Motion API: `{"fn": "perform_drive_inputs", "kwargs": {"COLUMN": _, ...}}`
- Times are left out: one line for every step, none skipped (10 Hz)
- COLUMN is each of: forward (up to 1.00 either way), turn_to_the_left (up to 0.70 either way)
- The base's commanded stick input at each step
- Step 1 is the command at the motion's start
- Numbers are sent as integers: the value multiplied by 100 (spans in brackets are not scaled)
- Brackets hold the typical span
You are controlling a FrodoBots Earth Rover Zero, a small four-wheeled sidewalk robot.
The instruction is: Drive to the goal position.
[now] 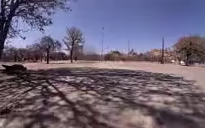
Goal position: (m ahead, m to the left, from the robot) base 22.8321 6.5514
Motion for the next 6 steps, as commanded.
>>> {"fn": "perform_drive_inputs", "kwargs": {"forward": 100, "turn_to_the_left": 0}}
{"fn": "perform_drive_inputs", "kwargs": {"forward": 100, "turn_to_the_left": 0}}
{"fn": "perform_drive_inputs", "kwargs": {"forward": 100, "turn_to_the_left": 0}}
{"fn": "perform_drive_inputs", "kwargs": {"forward": 100, "turn_to_the_left": 0}}
{"fn": "perform_drive_inputs", "kwargs": {"forward": 100, "turn_to_the_left": 0}}
{"fn": "perform_drive_inputs", "kwargs": {"forward": 100, "turn_to_the_left": 0}}
